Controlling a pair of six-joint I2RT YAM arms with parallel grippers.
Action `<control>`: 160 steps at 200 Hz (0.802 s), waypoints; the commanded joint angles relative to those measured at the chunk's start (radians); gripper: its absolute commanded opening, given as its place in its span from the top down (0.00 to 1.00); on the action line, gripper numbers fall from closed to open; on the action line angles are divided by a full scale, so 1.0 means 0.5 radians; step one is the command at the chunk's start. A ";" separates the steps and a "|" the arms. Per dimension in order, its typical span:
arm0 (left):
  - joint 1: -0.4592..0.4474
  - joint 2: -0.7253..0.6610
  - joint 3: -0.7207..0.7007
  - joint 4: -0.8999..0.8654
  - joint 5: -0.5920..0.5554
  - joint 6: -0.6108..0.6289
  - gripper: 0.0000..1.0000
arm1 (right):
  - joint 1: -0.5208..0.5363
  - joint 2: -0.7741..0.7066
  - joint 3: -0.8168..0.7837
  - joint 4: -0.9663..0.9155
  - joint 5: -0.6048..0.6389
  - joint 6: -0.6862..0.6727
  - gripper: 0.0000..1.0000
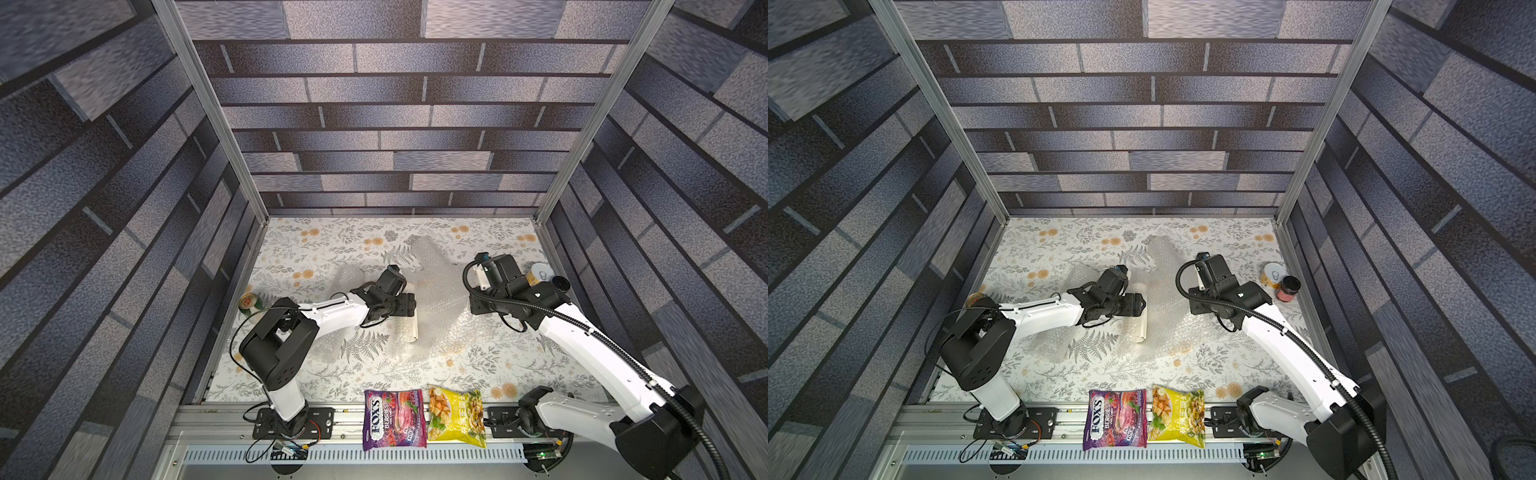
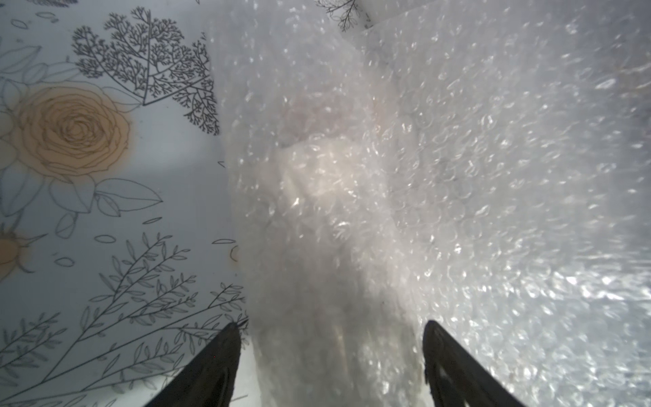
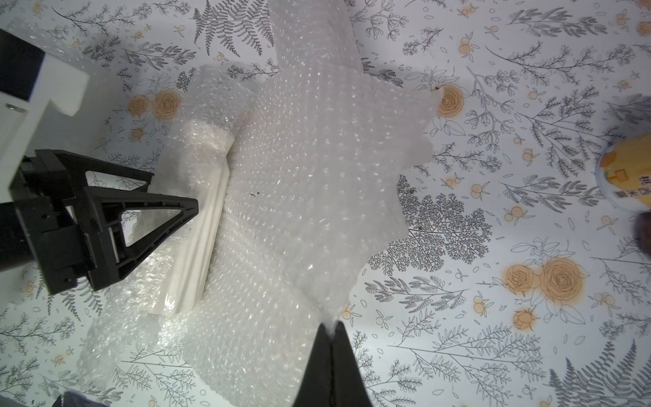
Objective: Unwrap the vase from the bubble wrap
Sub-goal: Unwrap the bubble wrap at the center of the board.
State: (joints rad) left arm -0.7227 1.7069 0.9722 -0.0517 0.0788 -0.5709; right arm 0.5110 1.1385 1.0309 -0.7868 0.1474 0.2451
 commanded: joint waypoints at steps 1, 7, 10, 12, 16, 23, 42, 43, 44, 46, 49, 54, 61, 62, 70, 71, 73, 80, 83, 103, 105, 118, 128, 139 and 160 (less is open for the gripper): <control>0.002 -0.017 0.040 -0.033 0.004 0.062 0.18 | -0.041 -0.053 -0.021 -0.094 0.096 -0.022 1.00; 0.005 -0.025 0.040 -0.039 -0.003 0.068 0.18 | -0.045 -0.055 -0.022 -0.100 0.098 -0.027 1.00; 0.004 -0.027 0.038 -0.044 -0.002 0.068 0.18 | -0.050 -0.056 -0.023 -0.101 0.099 -0.030 1.00; 0.004 -0.031 0.035 -0.047 -0.004 0.069 0.18 | -0.052 -0.055 -0.024 -0.104 0.102 -0.033 1.00; 0.004 -0.035 0.032 -0.054 -0.009 0.073 0.18 | -0.057 -0.056 -0.024 -0.107 0.105 -0.036 1.00; 0.008 -0.047 0.031 -0.067 -0.013 0.077 0.18 | -0.066 -0.056 -0.026 -0.119 0.119 -0.047 1.00; 0.009 -0.100 0.022 -0.110 -0.045 0.086 0.18 | -0.093 -0.052 -0.024 -0.158 0.170 -0.076 1.00; 0.009 -0.102 0.020 -0.112 -0.046 0.088 0.18 | -0.094 -0.052 -0.024 -0.159 0.171 -0.076 1.00; 0.009 -0.104 0.018 -0.113 -0.050 0.089 0.18 | -0.096 -0.053 -0.025 -0.159 0.173 -0.077 1.00; 0.008 -0.112 0.017 -0.116 -0.054 0.087 0.18 | -0.101 -0.053 -0.022 -0.162 0.172 -0.081 1.00; 0.009 -0.123 0.012 -0.120 -0.063 0.086 0.17 | -0.107 -0.055 -0.024 -0.166 0.172 -0.085 1.00; 0.008 -0.143 0.000 -0.126 -0.080 0.087 0.17 | -0.116 -0.057 -0.027 -0.169 0.172 -0.090 1.00; 0.012 -0.174 -0.013 -0.138 -0.108 0.082 0.17 | -0.128 -0.062 -0.030 -0.170 0.171 -0.093 1.00; 0.011 -0.178 -0.017 -0.140 -0.111 0.083 0.17 | -0.132 -0.062 -0.029 -0.170 0.170 -0.094 1.00; 0.014 -0.219 -0.034 -0.150 -0.146 0.075 0.17 | -0.144 -0.065 -0.035 -0.167 0.173 -0.100 1.00; 0.015 -0.224 -0.036 -0.151 -0.150 0.074 0.17 | -0.148 -0.063 -0.036 -0.166 0.172 -0.102 1.00; 0.016 -0.235 -0.041 -0.151 -0.156 0.073 0.17 | -0.153 -0.065 -0.038 -0.166 0.174 -0.103 1.00; 0.017 -0.271 -0.061 -0.151 -0.174 0.069 0.17 | -0.167 -0.063 -0.043 -0.163 0.171 -0.106 1.00; 0.021 -0.284 -0.071 -0.151 -0.182 0.069 0.17 | -0.170 -0.063 -0.042 -0.163 0.171 -0.108 1.00; 0.039 -0.373 -0.120 -0.206 -0.208 0.065 0.17 | -0.193 -0.045 -0.051 -0.155 0.158 -0.119 1.00; 0.041 -0.381 -0.127 -0.210 -0.211 0.065 0.17 | -0.197 -0.044 -0.052 -0.152 0.156 -0.119 1.00; 0.053 -0.420 -0.150 -0.235 -0.221 0.064 0.17 | -0.205 -0.025 -0.054 -0.142 0.147 -0.122 1.00; 0.062 -0.443 -0.169 -0.250 -0.231 0.060 0.17 | -0.210 -0.012 -0.055 -0.138 0.148 -0.125 1.00; 0.070 -0.463 -0.187 -0.260 -0.237 0.057 0.17 | -0.221 0.002 -0.055 -0.138 0.150 -0.133 1.00; 0.068 -0.509 -0.232 -0.255 -0.280 0.041 0.18 | -0.245 0.015 -0.064 -0.141 0.159 -0.145 1.00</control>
State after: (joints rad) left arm -0.6918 1.4921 0.8921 -0.1387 -0.0170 -0.5560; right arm 0.4061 1.1370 1.0122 -0.8417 0.2024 0.1890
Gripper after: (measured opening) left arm 0.825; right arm 0.050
